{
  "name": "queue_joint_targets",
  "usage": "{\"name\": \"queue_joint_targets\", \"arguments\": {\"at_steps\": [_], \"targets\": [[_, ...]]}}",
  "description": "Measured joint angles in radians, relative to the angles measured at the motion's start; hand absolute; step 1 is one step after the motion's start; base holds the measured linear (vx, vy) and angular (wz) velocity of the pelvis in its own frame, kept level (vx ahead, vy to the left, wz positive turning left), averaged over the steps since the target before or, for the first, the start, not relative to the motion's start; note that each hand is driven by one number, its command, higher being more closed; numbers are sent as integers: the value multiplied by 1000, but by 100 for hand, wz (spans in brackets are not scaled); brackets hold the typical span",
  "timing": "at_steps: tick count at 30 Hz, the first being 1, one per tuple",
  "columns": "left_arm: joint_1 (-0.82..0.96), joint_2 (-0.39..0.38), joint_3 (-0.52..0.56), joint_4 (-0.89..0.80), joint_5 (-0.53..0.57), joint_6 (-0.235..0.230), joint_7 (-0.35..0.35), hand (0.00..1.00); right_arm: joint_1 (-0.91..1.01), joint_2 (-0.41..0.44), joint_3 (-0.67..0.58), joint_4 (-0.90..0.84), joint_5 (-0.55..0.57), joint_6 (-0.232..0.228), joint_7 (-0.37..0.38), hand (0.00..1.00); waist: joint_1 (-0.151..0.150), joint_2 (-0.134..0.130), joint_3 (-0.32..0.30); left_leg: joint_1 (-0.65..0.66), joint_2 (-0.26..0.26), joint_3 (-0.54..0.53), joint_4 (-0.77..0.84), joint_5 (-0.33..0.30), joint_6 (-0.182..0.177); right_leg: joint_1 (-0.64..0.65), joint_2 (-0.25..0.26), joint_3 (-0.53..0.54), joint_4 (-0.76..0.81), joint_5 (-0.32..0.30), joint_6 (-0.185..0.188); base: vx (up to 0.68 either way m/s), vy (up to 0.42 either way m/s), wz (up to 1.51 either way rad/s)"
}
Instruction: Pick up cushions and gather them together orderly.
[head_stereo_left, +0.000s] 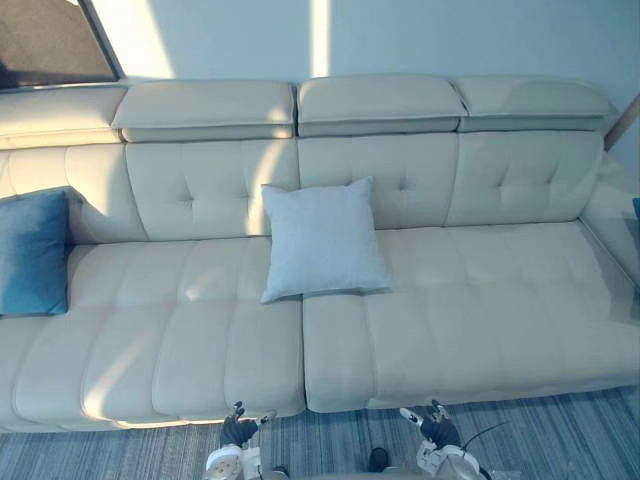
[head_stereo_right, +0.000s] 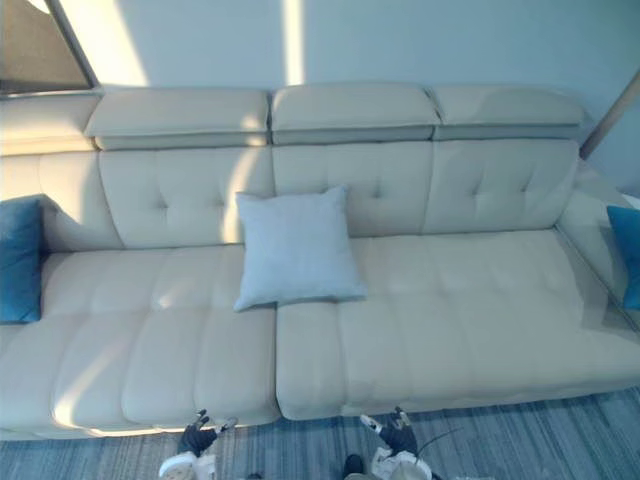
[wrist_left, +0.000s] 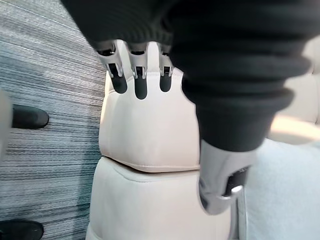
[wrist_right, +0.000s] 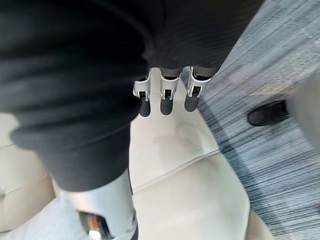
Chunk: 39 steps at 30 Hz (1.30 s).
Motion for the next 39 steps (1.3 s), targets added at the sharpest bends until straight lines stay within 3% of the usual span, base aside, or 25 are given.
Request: {"name": "queue_joint_targets", "arguments": {"at_steps": [2, 3, 4, 5, 6, 7, 8, 9, 10, 11, 12, 13, 14, 16, 18, 19, 21, 23, 24, 27, 32, 33, 39], "targets": [[-11, 0, 1, -3, 0, 1, 0, 0, -13, 1, 17, 0, 0, 1, -1, 0, 1, -6, 4, -37, 3, 24, 52, -15, 13, -31, -3, 20, 20, 9, 16, -153, -5, -28], [-14, -8, 3, -6, -1, 2, 0, 0, -20, 0, 19, 0, 0, 3, -1, 0, 6, 3, 6, -55, 19, 26, 61, -14, 15, -51, -1, 19, 82, -15, 16, -133, 10, 2], [-25, -11, 13, -8, -1, 2, 0, 0, -23, 6, 19, -1, 0, 7, -1, 0, 5, 2, 7, -79, 25, 15, 88, -12, 12, -112, -9, 7, 342, -137, 7, -90, -3, 22], [-26, -10, 14, -13, -1, 2, 0, 0, -21, 8, 20, -1, 0, 8, -1, 0, 7, -4, 9, -85, 23, 3, 103, -11, 11, -116, -18, 3, 450, -176, 25, -65, -69, 49], [-20, -7, 28, -28, -1, 2, 0, 0, -21, 11, 25, 0, 0, 9, -1, 0, 12, -27, 2, -103, 16, -11, 132, -10, 10, -94, -45, 1, 581, -237, 65, -68, -174, 47], [-5, 0, 37, -35, -3, 3, 3, 0, -26, 10, 38, 0, 0, 8, -1, 0, 19, -57, -13, -129, 6, -18, 163, -9, 10, -70, -73, 5, 605, -285, 85, -63, -214, 39], [-6, 2, 42, -42, -3, 4, 5, 0, -39, 10, 38, 0, 1, 8, -1, 0, 23, -69, -13, -149, 3, -22, 185, -8, 7, -69, -71, 4, 578, -303, 87, -111, -247, 24], [-13, -6, 42, -53, -5, 5, 7, 0, -66, 3, 37, -1, 1, 8, -5, 0, 34, -55, -9, -175, 21, -28, 196, 9, -10, -58, -41, -18, 511, -309, 75, -161, -186, 3], [-15, -27, 39, -57, -11, 5, 8, 0, -80, -14, 36, -6, 2, 3, -14, 0, 49, -24, -14, -204, 47, -26, 183, 31, -15, -40, -3, -27, 408, -308, 49, -195, -155, -7], [-18, -39, 36, -59, -12, 4, 9, 0, -89, -23, 36, -7, 2, 1, -16, 0, 58, -12, -17, -225, 57, -26, 173, 44, -23, -34, 14, -32, 360, -308, 28, -296, -150, -9], [-26, -58, 20, -52, -13, 4, 12, 0, -116, -38, 37, -7, 3, -6, -21, 0, 66, 15, 0, -252, 72, -38, 148, 81, -40, -20, 35, -49, 270, -293, -28, -273, -135, 20], [-45, -70, -4, -42, -12, 6, 11, 0, -133, -51, 36, -7, 3, -6, -29, 0, 62, 41, 32, -255, 85, -63, 119, 120, -45, -4, 51, -78, 231, -260, -48, -356, -128, 44], [-48, -75, -19, -41, -11, 6, 9, 0, -127, -54, 36, -4, 3, -5, -34, 0, 60, 51, 38, -252, 91, -64, 83, 158, -44, -5, 56, -101, 221, -250, -55, -257, -56, 51], [-43, -73, -21, -40, -9, 6, 10, 0, -103, -49, 38, -1, 3, -5, -40, 0, 55, 48, 39, -228, 98, -60, 6, 222, -42, -10, 59, -135, 219, -237, -72, -317, -49, 42], [-49, -64, -20, -42, -1, 5, 9, 0, -99, -34, 33, -1, 3, -5, -43, 0, 49, 25, 53, -231, 91, -51, 28, 194, -34, -9, 30, -160, 209, -233, -92, -218, 29, 37], [-56, -55, -19, -50, -1, 4, 8, 0, -98, -35, 33, -2, 3, -5, -42, 0, 38, -2, 57, -241, 61, -55, 130, 162, -16, -11, 1, -164, 186, -210, -94, -192, 94, 26], [-54, -50, -19, -49, -1, 4, 8, 0, -94, -36, 33, -3, 3, -5, -41, 0, 36, -13, 59, -235, 44, -57, 249, 55, -2, -15, -23, -160, 157, -189, -84, -184, 159, -3], [-44, -52, -17, -47, -1, 5, 8, 0, -83, -42, 32, -6, 3, -6, -40, 0, 34, 17, 48, -179, 50, -86, 253, -105, -19, -46, -10, -130, 154, -167, -45, -127, 236, -34], [-47, -42, -16, -41, -1, 6, 9, 0, -78, -28, 26, 5, 3, -3, -39, 0, 33, 10, 58, -165, 34, -76, 224, -120, -27, -42, -7, -88, 139, -148, -22, -39, 171, -25], [-41, -5, -12, -13, -3, 9, 22, 0, -53, 4, 26, 48, 2, 0, -31, 0, 17, -10, 45, -124, 3, -37, 175, -107, -25, 10, -24, -44, 69, -93, 4, 50, 154, -22], [-46, 6, -48, 38, -1, 17, 23, 0, -42, -2, -3, 71, 3, -1, -30, 0, 5, 10, 25, -52, -17, -3, 135, -114, -11, 71, -19, 2, -38, -48, 21, 101, 99, -29], [-46, 8, -49, 50, 0, 19, 20, 0, -39, -10, -4, 75, 5, -3, -30, 0, 4, 27, 16, -44, -15, 11, 135, -105, 4, 72, -11, 26, -59, -41, 21, 154, 36, -46], [-71, 9, -91, 89, 22, 23, 9, 0, -40, -36, -20, 91, 26, -5, -30, 0, -8, 42, 12, -2, -1, 29, 127, -104, 6, 75, 23, 136, -133, 12, -5, 148, -16, -78]]}}
